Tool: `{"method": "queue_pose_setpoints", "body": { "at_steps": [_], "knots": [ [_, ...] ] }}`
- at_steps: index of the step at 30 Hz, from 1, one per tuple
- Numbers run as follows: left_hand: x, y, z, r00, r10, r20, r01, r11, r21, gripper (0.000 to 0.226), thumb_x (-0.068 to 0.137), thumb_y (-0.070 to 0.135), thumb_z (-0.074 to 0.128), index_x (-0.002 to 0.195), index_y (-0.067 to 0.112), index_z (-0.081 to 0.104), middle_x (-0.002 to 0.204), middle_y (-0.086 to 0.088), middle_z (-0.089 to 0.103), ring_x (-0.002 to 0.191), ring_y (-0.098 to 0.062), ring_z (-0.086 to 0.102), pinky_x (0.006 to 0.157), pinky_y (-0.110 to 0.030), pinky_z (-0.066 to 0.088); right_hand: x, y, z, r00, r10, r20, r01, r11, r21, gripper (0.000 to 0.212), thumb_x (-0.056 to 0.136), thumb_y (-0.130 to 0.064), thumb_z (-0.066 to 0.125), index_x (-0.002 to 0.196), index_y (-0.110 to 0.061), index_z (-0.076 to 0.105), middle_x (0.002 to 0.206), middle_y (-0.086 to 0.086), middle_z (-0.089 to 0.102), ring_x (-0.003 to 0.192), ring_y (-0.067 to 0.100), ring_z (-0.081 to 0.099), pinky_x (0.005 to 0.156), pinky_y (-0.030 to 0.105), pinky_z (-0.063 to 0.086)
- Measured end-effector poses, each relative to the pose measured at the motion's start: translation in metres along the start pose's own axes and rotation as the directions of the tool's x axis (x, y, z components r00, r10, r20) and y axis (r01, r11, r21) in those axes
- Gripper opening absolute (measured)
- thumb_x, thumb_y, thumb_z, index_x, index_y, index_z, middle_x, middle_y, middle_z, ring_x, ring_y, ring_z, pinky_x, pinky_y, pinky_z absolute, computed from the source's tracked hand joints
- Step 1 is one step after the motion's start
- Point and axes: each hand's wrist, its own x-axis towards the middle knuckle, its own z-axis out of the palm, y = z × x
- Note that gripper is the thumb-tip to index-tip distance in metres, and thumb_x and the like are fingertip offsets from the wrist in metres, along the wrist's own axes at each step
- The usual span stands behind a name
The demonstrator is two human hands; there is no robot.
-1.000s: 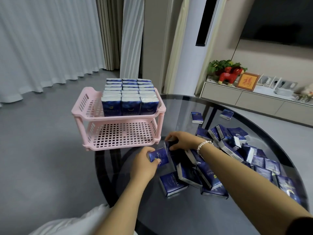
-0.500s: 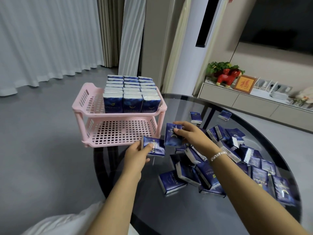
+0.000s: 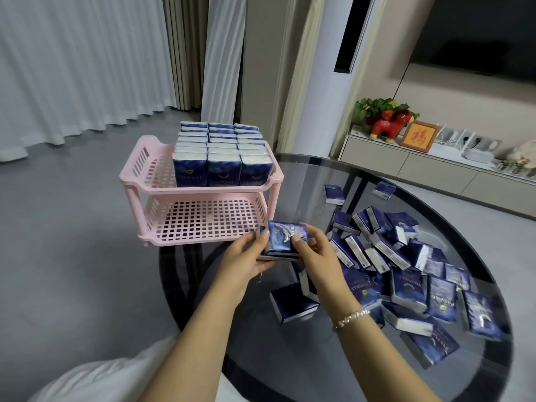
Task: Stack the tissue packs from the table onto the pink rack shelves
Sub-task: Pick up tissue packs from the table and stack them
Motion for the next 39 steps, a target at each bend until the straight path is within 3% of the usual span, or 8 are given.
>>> {"method": "queue_pose_setpoints", "body": {
  "at_steps": [7, 10, 14, 22, 27, 32, 35, 39],
  "knots": [
    [0.001, -0.005, 0.001, 0.997, 0.067, -0.029, -0.063, 0.989, 0.133, 0.025, 0.090, 0.020, 0.063, 0.115, 0.019, 0.063, 0.111, -0.005, 0.070, 0.102, -0.018, 0.066, 0.080, -0.030, 0.056, -0.007, -0.010, -0.023, 0.994, -0.108, -0.002, 0.104, 0.967, -0.233, 0.028, 0.088, -0.021, 0.063, 0.115, -0.016, 0.061, 0.089, -0.001, 0.064, 0.080, 0.014, 0.060, 0.075, 0.027, 0.051],
    [0.003, -0.005, 0.000, 0.990, 0.091, -0.104, -0.070, 0.980, 0.184, 0.027, 0.090, 0.024, 0.062, 0.116, 0.020, 0.064, 0.102, 0.002, 0.069, 0.088, -0.011, 0.063, 0.071, -0.025, 0.049, -0.008, -0.016, -0.053, 0.985, -0.114, 0.127, 0.166, 0.818, -0.551, 0.032, 0.088, -0.023, 0.062, 0.120, -0.021, 0.062, 0.100, -0.006, 0.063, 0.091, 0.011, 0.060, 0.080, 0.018, 0.048],
    [0.005, -0.007, 0.003, 0.978, 0.103, -0.183, -0.066, 0.978, 0.198, 0.035, 0.085, 0.026, 0.068, 0.118, 0.017, 0.059, 0.106, 0.001, 0.067, 0.084, -0.007, 0.060, 0.068, -0.022, 0.043, -0.009, -0.020, -0.074, 0.893, 0.132, 0.430, 0.277, 0.591, -0.757, 0.046, 0.086, -0.026, 0.065, 0.129, -0.032, 0.052, 0.126, -0.004, 0.053, 0.116, 0.010, 0.049, 0.102, 0.026, 0.040],
    [0.002, -0.008, 0.002, 0.979, 0.089, -0.184, -0.047, 0.973, 0.226, 0.041, 0.082, 0.027, 0.072, 0.119, 0.014, 0.057, 0.111, 0.000, 0.067, 0.082, -0.003, 0.060, 0.063, -0.020, 0.041, -0.008, -0.020, -0.058, 0.845, 0.200, 0.496, 0.427, 0.305, -0.851, 0.064, 0.082, -0.038, 0.065, 0.139, -0.034, 0.037, 0.131, -0.007, 0.046, 0.116, 0.019, 0.031, 0.098, 0.034, 0.032],
    [0.004, -0.007, 0.000, 0.971, 0.102, -0.217, -0.057, 0.977, 0.203, 0.040, 0.082, 0.027, 0.071, 0.118, 0.016, 0.058, 0.111, -0.001, 0.066, 0.085, -0.007, 0.061, 0.064, -0.021, 0.043, -0.006, -0.013, -0.057, 0.898, 0.035, 0.438, 0.341, 0.576, -0.743, 0.061, 0.080, -0.045, 0.067, 0.135, -0.034, 0.043, 0.124, -0.003, 0.047, 0.114, 0.012, 0.042, 0.096, 0.026, 0.038],
    [0.007, -0.009, -0.002, 0.973, 0.091, -0.211, -0.060, 0.987, 0.148, 0.034, 0.084, 0.025, 0.070, 0.116, 0.020, 0.059, 0.115, -0.005, 0.066, 0.097, -0.016, 0.064, 0.076, -0.028, 0.049, -0.005, -0.010, -0.053, 0.978, -0.044, 0.206, 0.143, 0.858, -0.494, 0.044, 0.079, -0.038, 0.070, 0.119, -0.026, 0.056, 0.098, -0.006, 0.055, 0.080, 0.004, 0.055, 0.077, 0.024, 0.049],
    [0.006, -0.008, -0.003, 0.974, 0.100, -0.202, -0.066, 0.984, 0.166, 0.040, 0.087, 0.021, 0.066, 0.126, 0.022, 0.056, 0.118, -0.003, 0.064, 0.096, -0.014, 0.063, 0.075, -0.027, 0.049, -0.004, -0.009, -0.051, 0.996, 0.038, 0.077, -0.022, 0.979, -0.200, 0.037, 0.078, -0.044, 0.068, 0.092, -0.012, 0.057, 0.073, -0.002, 0.057, 0.058, 0.006, 0.053, 0.057, 0.023, 0.043],
    [0.000, -0.004, 0.004, 0.984, 0.119, -0.131, -0.093, 0.976, 0.195, 0.045, 0.093, 0.019, 0.058, 0.135, 0.031, 0.048, 0.120, 0.001, 0.059, 0.096, -0.016, 0.062, 0.067, -0.026, 0.054, -0.005, -0.008, -0.045, 0.981, 0.189, -0.036, -0.191, 0.980, -0.060, 0.060, 0.079, -0.061, 0.057, 0.096, -0.004, 0.060, 0.076, 0.006, 0.064, 0.058, 0.015, 0.061, 0.056, 0.029, 0.044]
  ]
}}
